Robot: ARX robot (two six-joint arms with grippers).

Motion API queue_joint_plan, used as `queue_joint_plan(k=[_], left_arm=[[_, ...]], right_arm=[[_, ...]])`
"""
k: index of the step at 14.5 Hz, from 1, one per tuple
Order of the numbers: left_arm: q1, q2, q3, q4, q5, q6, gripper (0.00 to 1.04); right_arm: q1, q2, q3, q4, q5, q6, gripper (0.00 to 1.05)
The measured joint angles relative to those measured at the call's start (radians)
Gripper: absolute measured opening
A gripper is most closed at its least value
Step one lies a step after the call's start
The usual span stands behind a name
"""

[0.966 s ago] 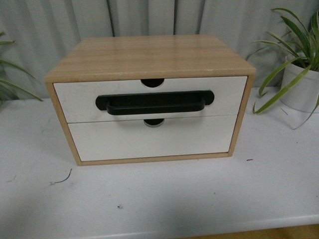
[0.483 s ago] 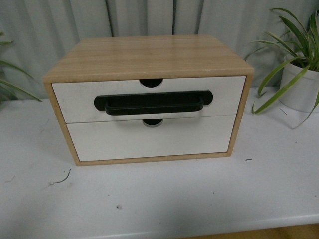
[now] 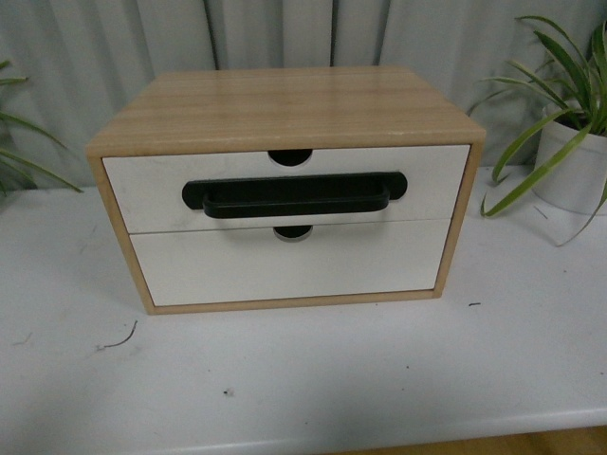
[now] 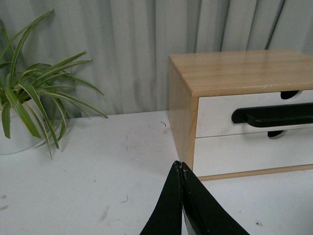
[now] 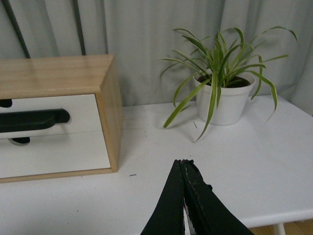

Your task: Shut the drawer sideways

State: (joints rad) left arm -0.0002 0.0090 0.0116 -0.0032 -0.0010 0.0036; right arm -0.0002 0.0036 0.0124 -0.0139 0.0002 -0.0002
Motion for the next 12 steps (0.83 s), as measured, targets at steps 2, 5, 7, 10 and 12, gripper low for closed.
queue_joint_plan(k=[2,5,7,10,12], left_arm=[[0.000,0.000,0.000,-0.001,0.000,0.000,0.02],[0.000,0.000,0.000,0.000,0.000,-0.001,0.30],[0.000,0.000,0.000,0.000,0.000,-0.001,0.54],[0.000,0.000,0.000,0.000,0.000,-0.001,0.92],[0.000,0.000,0.000,0.000,0.000,-0.001,0.97]], right_arm=[[0.000,0.000,0.000,0.009,0.000,0.000,0.02],[0.000,0.000,0.000,0.010,0.000,0.000,0.37],[0.000,0.000,0.000,0.010,0.000,0.000,0.61],[0.000,0.000,0.000,0.010,0.000,0.000,0.99],[0.000,0.000,0.000,0.010,0.000,0.000,0.98]])
